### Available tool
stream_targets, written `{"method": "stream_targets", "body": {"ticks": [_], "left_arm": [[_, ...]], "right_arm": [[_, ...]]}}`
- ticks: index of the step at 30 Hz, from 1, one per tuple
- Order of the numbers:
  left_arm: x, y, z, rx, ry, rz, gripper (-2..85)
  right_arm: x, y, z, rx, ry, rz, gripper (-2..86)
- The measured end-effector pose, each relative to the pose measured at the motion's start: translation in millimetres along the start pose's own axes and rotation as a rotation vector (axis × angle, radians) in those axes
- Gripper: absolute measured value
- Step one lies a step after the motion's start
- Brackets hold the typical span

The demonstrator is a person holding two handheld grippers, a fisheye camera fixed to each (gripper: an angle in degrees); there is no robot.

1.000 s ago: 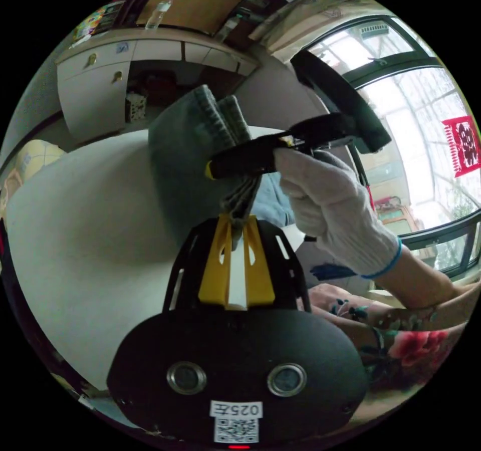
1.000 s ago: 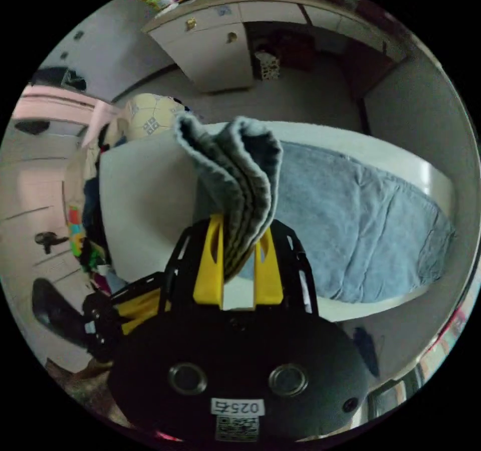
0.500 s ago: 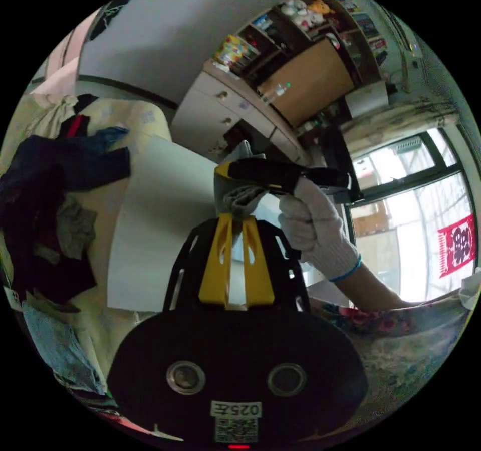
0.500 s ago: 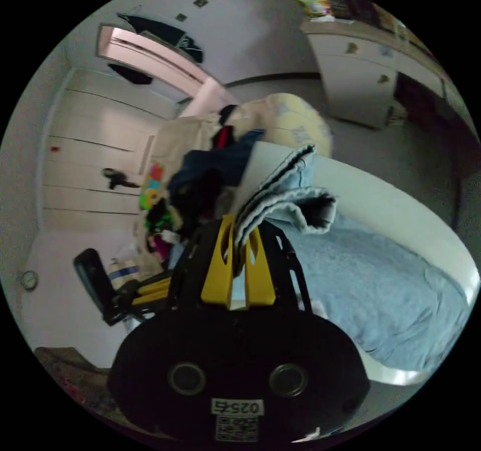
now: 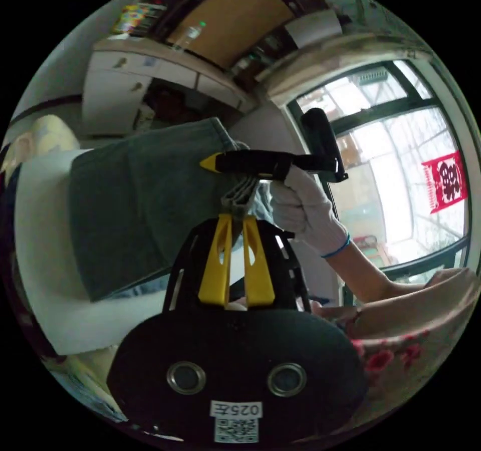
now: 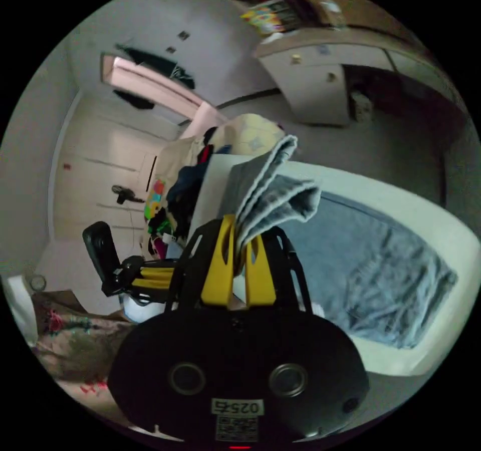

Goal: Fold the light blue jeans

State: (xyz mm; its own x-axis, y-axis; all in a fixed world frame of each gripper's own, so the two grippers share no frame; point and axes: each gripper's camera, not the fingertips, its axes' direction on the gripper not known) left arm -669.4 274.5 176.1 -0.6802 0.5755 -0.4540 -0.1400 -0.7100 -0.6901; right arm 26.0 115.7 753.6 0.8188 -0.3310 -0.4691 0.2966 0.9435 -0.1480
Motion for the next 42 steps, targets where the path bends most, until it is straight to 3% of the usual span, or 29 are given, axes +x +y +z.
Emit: {"method": "stream_targets", "body": {"ticks": [6, 11, 17, 21, 23, 26, 29, 34, 37, 40, 42], "left_arm": [[110.0, -51.4, 202.9, -0.253, -0.079, 0.219, -0.8], [141.0, -52.8, 327.9, -0.412, -0.216, 0.16, -0.7], [183.8, -51.8, 330.4, -0.251, -0.387, 0.09, -0.7], [219.8, -54.5, 340.3, -0.169, -0.476, 0.201, -0.3], [213.7, -61.3, 371.1, -0.242, -0.521, 0.178, 0.3], [187.6, -70.6, 440.5, -0.512, -0.524, 0.147, 3.3], [198.7, -81.6, 450.7, -0.544, -0.589, 0.227, 4.4], [214.6, -76.9, 416.5, -0.53, -0.457, 0.33, 5.1], [187.1, -71.2, 352.0, -0.438, -0.38, 0.201, 6.7], [121.6, -65.9, 265.1, -0.341, -0.483, -0.001, 7.6], [52.5, -54.3, 189.8, -0.251, -0.566, -0.241, 7.9]], "right_arm": [[177.0, 81.0, -77.0, 0.023, 0.078, 0.255, -0.3], [255.4, 112.2, -56.6, -0.076, 0.096, 0.271, -0.1], [214.2, 115.3, -73.9, 0.02, 0.153, -0.029, 0.6], [186.2, 121.5, -92.7, 0.093, 0.28, -0.194, 2.3], [208.6, 115.1, -75.2, 0.02, 0.274, -0.145, 3.5], [268.4, 112.4, -35.1, -0.12, 0.164, 0.004, 4.5], [298.5, 121.7, -55.1, 0.016, -0.036, 0.153, 5.5], [286.7, 152.3, -108.6, 0.297, -0.009, 0.291, 7.7], [244.3, 164.7, -121.7, 0.365, 0.064, 0.256, 10.3], [185.2, 151.3, -95.5, 0.266, 0.031, 0.171, 13.0], [129.5, 126.1, -52.5, 0.168, -0.044, 0.121, 13.3]]}}
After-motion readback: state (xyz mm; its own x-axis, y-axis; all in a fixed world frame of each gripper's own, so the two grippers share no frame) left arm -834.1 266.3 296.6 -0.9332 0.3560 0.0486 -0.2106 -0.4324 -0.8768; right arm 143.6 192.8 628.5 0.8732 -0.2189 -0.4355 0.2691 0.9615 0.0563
